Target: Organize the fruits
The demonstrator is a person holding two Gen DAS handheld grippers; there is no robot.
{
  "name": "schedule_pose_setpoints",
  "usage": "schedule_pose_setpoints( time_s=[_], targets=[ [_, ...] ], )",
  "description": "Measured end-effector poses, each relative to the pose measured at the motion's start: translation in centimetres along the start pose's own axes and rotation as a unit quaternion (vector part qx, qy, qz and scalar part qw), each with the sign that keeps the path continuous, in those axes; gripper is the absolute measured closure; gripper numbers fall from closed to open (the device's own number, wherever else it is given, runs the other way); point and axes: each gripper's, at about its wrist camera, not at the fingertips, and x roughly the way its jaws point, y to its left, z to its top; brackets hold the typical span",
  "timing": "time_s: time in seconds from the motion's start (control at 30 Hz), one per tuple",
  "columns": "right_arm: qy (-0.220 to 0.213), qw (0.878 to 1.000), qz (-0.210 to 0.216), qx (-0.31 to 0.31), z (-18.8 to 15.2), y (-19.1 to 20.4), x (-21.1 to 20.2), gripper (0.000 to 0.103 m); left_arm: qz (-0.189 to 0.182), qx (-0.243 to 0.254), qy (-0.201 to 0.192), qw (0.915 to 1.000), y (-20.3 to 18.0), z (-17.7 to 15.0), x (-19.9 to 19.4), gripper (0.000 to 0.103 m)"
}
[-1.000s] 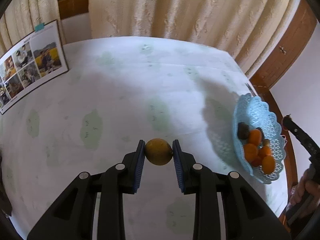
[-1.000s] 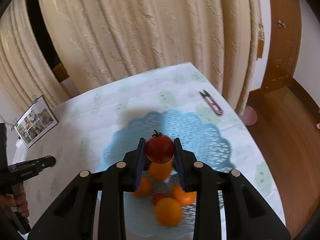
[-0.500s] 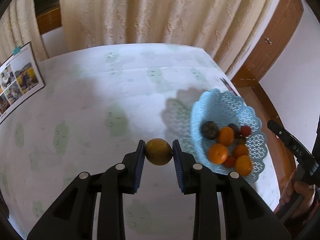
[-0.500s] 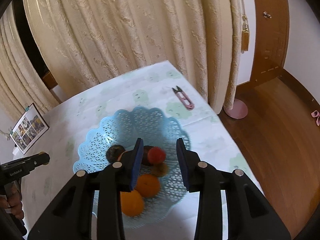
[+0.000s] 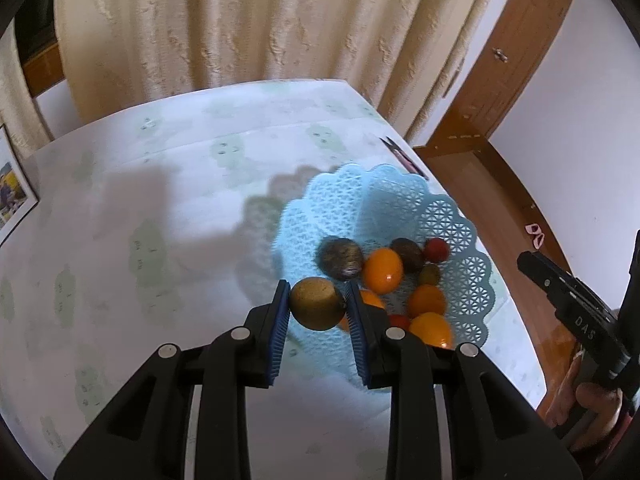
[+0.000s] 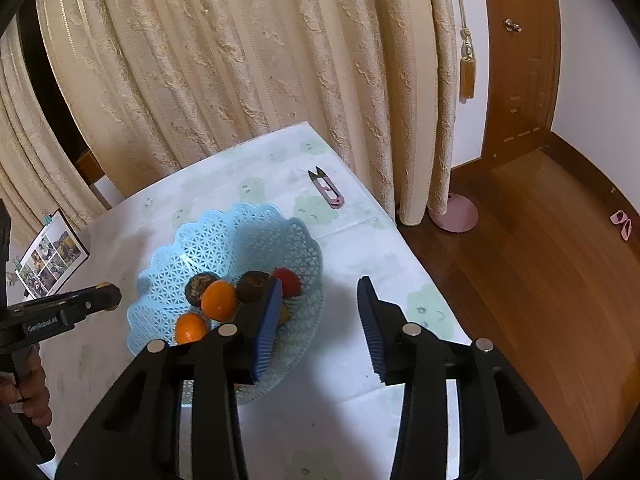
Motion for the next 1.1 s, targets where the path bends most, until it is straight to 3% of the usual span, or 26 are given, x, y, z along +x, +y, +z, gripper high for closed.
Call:
schedule_pose_setpoints(
  time_s=[0.27, 0.33, 0.37, 0.4, 0.57, 0.77, 0.87, 1.1],
  targets=[
    [0.001, 1.0, 0.005, 0.004, -0.4, -0.2, -0.4, 0.06, 0.001, 0.014, 0.008, 0.9999, -1.4, 0.4, 1.0, 0.074],
    [0.0, 1.0, 0.005, 0.003, -0.5, -0.2, -0.5, 0.053, 0.003, 0.012, 0.014, 0.9998, -1.4, 0.5, 1.3, 0.064],
    [-0.001, 1.0, 0.005, 0.002, -0.5, -0.2, -0.5, 0.052, 0.006, 0.01, 0.014, 0.9998, -1.3, 0.5, 1.3, 0.049],
    [-0.001, 1.0, 0.005, 0.0, -0.5, -0.1, -0.5, 0.051, 0.01, 0.008, 0.009, 0.9999, -1.2, 0.5, 1.2, 0.045],
    [-0.002, 1.0, 0.01, -0.007, -0.6, 0.3, -0.6, 0.04, 0.017, 0.002, 0.008, 0.9998, -0.7, 0.6, 1.1, 0.041],
    [0.005, 1.0, 0.013, -0.025, -1.0, 1.2, -0.5, 0.036, 0.045, 0.016, -0.006, 0.9989, -0.5, 0.6, 0.4, 0.037],
    [0.009, 0.999, 0.005, -0.048, -1.6, 1.8, -0.6, 0.031, 0.062, 0.029, -0.016, 0.9975, -0.7, 0.6, -0.1, 0.023],
    [0.042, 0.993, -0.025, -0.112, -3.3, 4.0, 0.9, 0.029, 0.069, 0.033, -0.028, 0.9967, -0.3, 0.6, -1.1, 0.023]
  ],
)
